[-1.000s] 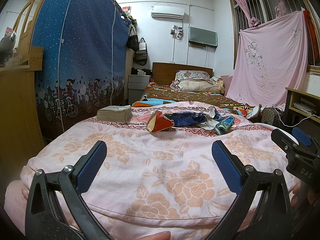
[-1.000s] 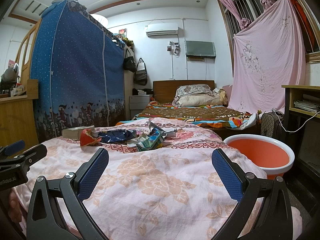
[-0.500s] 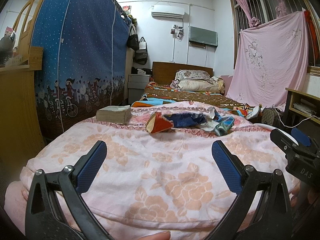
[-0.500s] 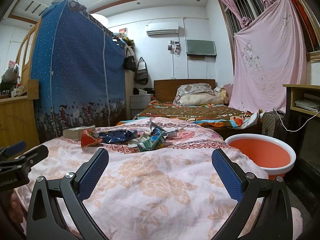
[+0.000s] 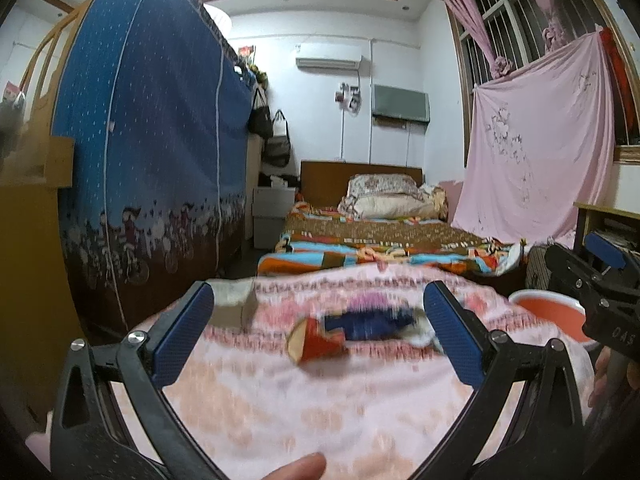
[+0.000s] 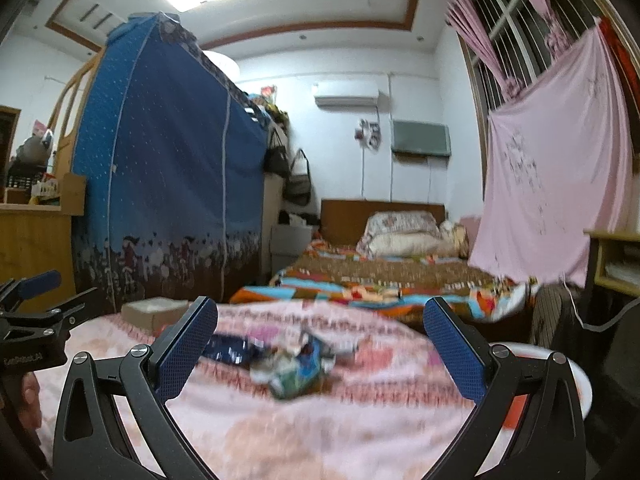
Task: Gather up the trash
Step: 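Grasp the red paper cup with the left tool while the right tool grasps the green tube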
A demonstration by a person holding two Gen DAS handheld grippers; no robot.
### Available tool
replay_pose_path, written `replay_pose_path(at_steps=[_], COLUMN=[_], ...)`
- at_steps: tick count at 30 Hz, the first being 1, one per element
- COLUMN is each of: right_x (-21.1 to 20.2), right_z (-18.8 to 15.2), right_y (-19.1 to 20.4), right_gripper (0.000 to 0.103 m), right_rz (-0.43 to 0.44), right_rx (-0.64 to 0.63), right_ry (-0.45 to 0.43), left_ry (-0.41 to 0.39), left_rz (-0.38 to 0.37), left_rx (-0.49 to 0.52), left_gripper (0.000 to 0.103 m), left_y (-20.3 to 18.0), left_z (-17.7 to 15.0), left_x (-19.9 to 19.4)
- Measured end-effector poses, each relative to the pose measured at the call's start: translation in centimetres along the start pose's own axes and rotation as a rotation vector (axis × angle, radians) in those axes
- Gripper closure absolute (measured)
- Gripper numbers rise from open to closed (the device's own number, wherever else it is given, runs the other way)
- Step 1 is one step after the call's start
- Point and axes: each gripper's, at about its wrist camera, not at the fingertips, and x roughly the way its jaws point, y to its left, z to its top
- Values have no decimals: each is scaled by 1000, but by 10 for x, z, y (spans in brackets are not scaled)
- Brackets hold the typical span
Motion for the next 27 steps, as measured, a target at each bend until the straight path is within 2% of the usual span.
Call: replay_pose_path(at_steps=[5,9,14,20,23,27], right_x=[23,46,87,111,120,132], right_z=[12,14,4,-9,-15,-27], right_y=[-7,-12,-17,-16,-15,-14], right_gripper=[0,0,0,0,0,0], right_rz=[37,57,103,119,137,168], right_rx=[-10,-10,-12,-13,-13,-6], right_ry=[-36,-17,120,270,346,462], left_ry=[-41,-5,122,286,349,429], left_rz=[12,12,1,-12,-23,-31], left_rx=[-5,5,-5,-22,-30,-35], left_gripper=[11,11,12,13,17,28], left_y=[2,3,4,5,4,5], left_z=[13,14,7,-10,-15,-22], left_x=[14,31,59,88,100,114])
